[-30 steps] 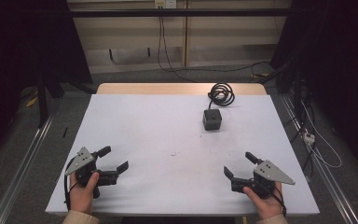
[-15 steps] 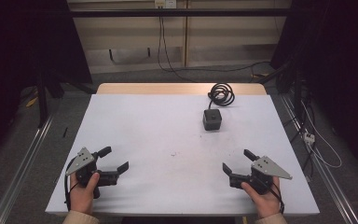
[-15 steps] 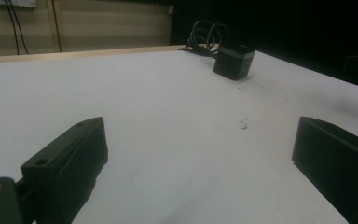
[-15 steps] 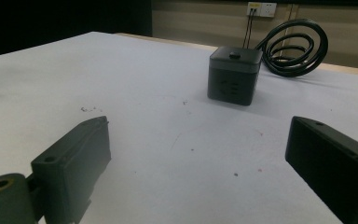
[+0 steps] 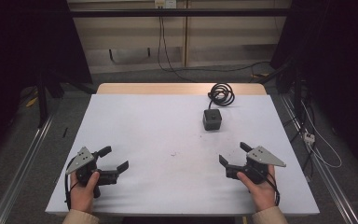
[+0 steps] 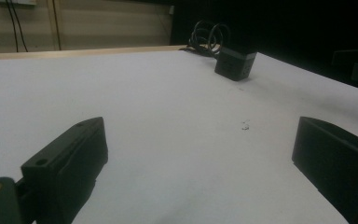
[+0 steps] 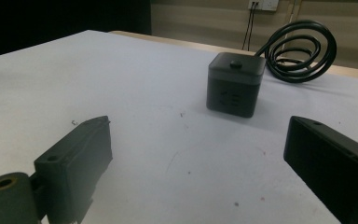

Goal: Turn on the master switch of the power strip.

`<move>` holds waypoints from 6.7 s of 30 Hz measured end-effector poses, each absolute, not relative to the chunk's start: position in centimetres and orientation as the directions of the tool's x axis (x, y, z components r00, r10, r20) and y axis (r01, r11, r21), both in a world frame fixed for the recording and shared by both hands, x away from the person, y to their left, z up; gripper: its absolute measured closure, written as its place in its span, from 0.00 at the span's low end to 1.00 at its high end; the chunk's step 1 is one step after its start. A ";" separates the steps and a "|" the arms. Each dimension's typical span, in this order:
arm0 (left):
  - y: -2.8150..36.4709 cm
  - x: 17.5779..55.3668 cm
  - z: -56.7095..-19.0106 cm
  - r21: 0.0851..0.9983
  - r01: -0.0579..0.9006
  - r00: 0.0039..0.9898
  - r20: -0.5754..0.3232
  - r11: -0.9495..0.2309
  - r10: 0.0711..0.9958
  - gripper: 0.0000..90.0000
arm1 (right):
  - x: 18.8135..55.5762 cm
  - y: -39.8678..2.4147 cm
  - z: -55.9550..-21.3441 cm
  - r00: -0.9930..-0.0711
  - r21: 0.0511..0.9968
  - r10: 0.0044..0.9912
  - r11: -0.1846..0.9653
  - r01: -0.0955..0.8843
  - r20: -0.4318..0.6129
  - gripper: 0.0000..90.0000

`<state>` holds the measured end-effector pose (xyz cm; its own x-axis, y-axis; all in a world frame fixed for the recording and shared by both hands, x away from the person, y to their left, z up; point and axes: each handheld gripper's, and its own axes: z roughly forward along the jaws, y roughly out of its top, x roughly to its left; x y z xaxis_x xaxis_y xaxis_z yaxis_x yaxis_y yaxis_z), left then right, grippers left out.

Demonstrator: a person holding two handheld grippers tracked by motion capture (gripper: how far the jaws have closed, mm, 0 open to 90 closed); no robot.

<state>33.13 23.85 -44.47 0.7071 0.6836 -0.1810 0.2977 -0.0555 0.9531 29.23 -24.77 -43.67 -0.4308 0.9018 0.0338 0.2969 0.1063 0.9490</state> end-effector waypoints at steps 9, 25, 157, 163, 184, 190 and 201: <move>23.8 33.2 -44.4 0.953 0.297 0.707 -0.180 -0.056 0.683 0.03 | 30.8 -23.7 -42.5 -0.443 0.943 0.896 0.130 0.306 0.020 0.09; 23.1 33.4 -44.4 0.953 0.295 0.720 -0.174 -0.069 0.672 0.03 | 33.3 -23.2 -41.8 -0.397 0.930 0.918 0.134 0.342 0.014 0.14; 23.9 33.0 -44.5 0.953 0.297 0.713 -0.175 -0.066 0.679 0.03 | 43.7 -22.2 -40.4 -0.380 0.895 0.922 0.101 0.434 0.080 0.99; 23.9 33.0 -44.5 0.953 0.296 0.711 -0.173 -0.066 0.682 0.03 | 43.9 -22.1 -40.2 -0.382 0.898 0.921 0.105 0.427 0.074 1.00; 24.0 33.0 -44.4 0.953 0.295 0.710 -0.173 -0.065 0.683 0.03 | 44.7 -21.9 -40.3 -0.387 0.885 0.920 0.124 0.448 0.067 1.00; 24.0 33.0 -44.5 0.953 0.295 0.709 -0.172 -0.065 0.683 0.03 | 44.9 -21.8 -40.6 -0.387 0.881 0.920 0.136 0.454 0.058 1.00; 24.0 33.0 -44.5 0.954 0.294 0.709 -0.175 -0.061 0.683 0.03 | 45.2 -21.8 -41.2 -0.386 0.874 0.921 0.143 0.464 0.054 1.00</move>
